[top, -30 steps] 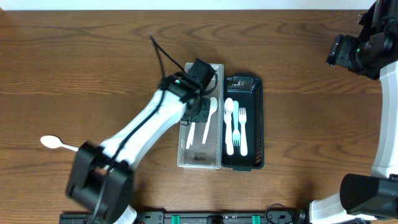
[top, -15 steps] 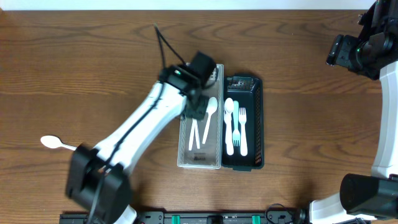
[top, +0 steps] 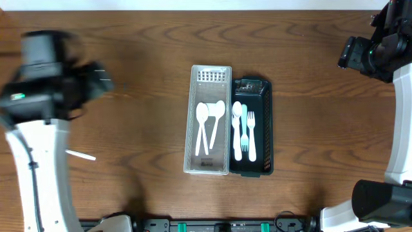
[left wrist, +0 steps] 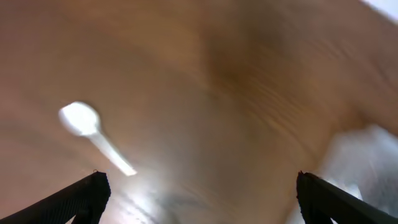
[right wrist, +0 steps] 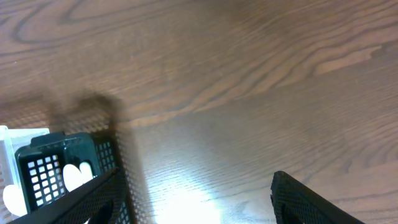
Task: Pack container
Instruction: 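Move the left gripper to the last white spoon and grasp it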
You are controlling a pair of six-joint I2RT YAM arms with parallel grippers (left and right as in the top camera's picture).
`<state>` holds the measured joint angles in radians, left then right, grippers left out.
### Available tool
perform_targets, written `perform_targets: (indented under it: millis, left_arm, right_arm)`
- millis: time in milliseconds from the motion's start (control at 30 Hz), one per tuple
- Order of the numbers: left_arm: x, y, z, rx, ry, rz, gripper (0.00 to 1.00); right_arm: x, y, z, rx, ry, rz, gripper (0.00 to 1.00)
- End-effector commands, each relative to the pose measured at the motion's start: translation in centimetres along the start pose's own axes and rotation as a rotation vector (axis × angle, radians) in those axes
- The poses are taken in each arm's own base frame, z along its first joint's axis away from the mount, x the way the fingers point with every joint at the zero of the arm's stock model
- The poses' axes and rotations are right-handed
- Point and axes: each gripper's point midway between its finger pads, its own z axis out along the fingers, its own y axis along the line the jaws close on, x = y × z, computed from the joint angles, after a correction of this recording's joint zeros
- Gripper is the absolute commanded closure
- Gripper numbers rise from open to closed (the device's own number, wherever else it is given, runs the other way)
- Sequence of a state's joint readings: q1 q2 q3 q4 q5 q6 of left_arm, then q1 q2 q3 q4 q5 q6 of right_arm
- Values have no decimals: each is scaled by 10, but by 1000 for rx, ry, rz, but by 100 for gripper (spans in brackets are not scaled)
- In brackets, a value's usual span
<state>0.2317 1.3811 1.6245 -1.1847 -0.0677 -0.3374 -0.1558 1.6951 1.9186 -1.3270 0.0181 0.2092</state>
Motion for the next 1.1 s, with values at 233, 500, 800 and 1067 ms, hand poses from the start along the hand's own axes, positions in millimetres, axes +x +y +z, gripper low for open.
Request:
perform_targets:
  millis: [233,500,800,1067]
  left_arm:
    - [31,141,67,-252,128,-618,2]
    - [68,169,136,-289,231,-669,2]
    - [90,176,189,-318,363,-635,2]
    - [112,176,222,-312,469,-605,2]
  right_arm:
    - [1,-3,4,6,12,20,22]
    - [1,-3,4,7,14,20,23]
    - [5,-4,4,10,27,20,23]
    - [4,-4,4,9,25,20,23]
